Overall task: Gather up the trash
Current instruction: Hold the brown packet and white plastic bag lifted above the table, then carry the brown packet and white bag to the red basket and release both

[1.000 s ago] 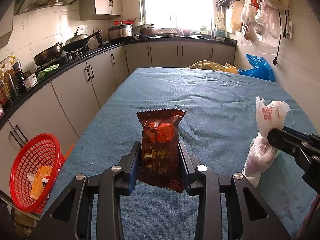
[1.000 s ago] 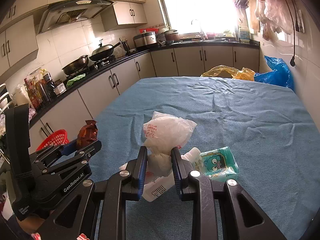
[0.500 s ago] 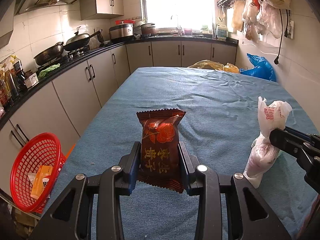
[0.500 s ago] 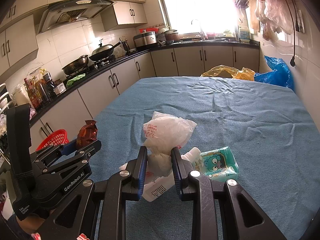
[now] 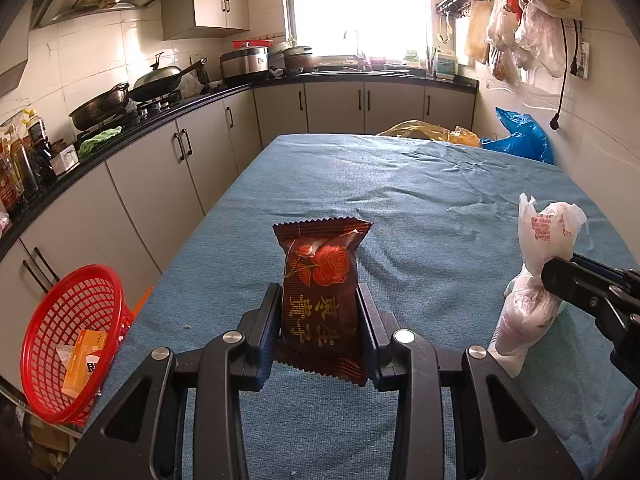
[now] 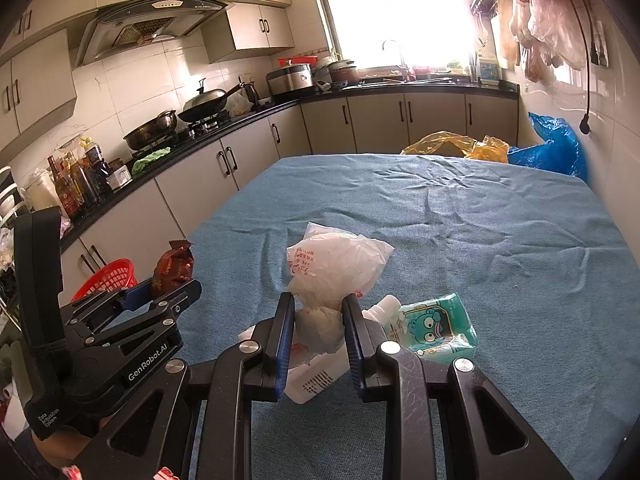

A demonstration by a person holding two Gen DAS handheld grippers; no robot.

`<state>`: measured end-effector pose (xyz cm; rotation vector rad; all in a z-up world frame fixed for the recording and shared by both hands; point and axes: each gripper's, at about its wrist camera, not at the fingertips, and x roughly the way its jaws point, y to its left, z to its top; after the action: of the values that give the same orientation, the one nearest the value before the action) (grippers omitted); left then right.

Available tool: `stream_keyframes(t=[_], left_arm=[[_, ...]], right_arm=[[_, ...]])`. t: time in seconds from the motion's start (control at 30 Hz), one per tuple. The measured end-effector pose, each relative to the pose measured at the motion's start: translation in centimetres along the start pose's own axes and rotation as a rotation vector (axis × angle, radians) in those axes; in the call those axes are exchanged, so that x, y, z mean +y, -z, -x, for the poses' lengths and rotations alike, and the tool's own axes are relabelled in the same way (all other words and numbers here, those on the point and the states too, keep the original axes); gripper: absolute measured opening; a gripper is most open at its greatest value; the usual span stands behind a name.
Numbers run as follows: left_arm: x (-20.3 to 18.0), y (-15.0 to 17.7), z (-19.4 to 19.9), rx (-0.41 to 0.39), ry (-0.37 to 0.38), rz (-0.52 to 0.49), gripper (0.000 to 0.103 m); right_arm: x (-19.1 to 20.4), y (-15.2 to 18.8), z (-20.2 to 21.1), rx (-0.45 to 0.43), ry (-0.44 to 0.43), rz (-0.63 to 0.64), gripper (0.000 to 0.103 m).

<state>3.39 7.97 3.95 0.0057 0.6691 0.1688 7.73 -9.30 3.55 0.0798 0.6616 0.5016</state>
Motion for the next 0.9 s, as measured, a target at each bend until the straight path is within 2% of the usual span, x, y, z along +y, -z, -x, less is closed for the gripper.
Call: stream_keyframes(t=[0.37, 0.6, 0.7, 0.9], left_arm=[[0.0, 0.0, 0.0, -0.001, -0.002, -0.001, 0.034], [0.4, -0.2, 0.5, -0.009, 0.018, 0.024, 0.034], [1.0, 0.0, 1.6, -0.015, 0.029, 0.030, 0.035], [2.2, 0.8, 4.8, -0.044, 0.025, 0.031, 0.034]], right_arm=[[-0.3, 0.1, -0.2, -0.005, 0.004, 0.000, 0.026], [-0.9, -0.2, 0.4, -0.038, 0.038, -0.012, 0.026], [-1.3, -0.4, 0.6, -0.045, 0.048, -0.030, 0.026], [0.3, -0.2, 1.9, -0.065, 0.037, -0.029, 0.026]])
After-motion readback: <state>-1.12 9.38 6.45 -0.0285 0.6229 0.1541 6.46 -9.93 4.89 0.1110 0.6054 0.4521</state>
